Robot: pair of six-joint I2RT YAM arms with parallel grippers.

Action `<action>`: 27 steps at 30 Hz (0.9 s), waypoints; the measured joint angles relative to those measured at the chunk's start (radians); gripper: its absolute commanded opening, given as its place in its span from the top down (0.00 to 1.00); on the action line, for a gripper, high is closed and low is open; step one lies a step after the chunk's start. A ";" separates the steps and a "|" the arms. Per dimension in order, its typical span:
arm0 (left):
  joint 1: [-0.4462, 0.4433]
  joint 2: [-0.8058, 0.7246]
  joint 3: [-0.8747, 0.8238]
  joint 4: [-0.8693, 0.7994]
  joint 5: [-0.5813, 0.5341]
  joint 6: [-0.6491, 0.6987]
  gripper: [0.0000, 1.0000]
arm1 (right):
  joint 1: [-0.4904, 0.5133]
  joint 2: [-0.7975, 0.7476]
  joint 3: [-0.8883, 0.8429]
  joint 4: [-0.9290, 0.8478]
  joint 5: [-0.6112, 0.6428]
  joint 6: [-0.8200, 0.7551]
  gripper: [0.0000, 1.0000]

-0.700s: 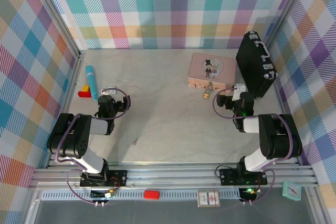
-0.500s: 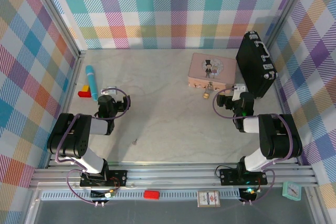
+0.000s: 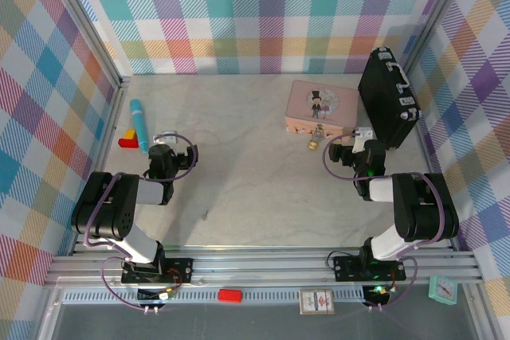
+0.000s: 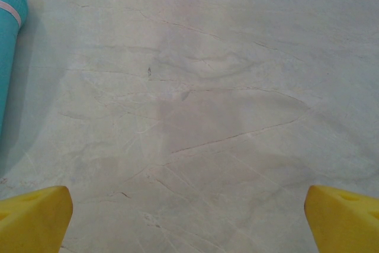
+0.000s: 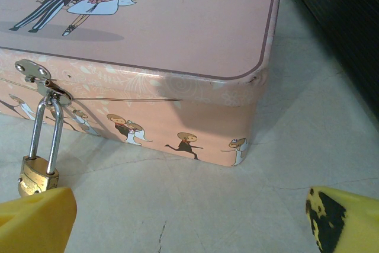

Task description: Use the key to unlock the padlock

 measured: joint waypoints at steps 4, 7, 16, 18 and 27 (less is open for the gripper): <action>0.000 0.000 0.000 0.000 0.000 0.000 0.00 | 0.000 0.000 0.000 0.000 0.000 0.000 0.01; 0.000 0.000 0.000 0.000 0.000 0.000 0.00 | 0.000 0.000 0.000 0.000 0.000 0.000 0.01; 0.000 0.000 0.000 0.000 0.000 0.000 0.00 | 0.000 0.000 0.000 0.000 0.000 0.000 0.01; 0.000 0.000 0.000 0.000 0.000 0.000 0.00 | 0.000 0.000 0.000 0.000 0.000 0.000 0.01; 0.000 -0.120 -0.021 -0.037 -0.008 -0.002 0.00 | 0.000 -0.042 -0.009 0.000 -0.047 -0.011 0.01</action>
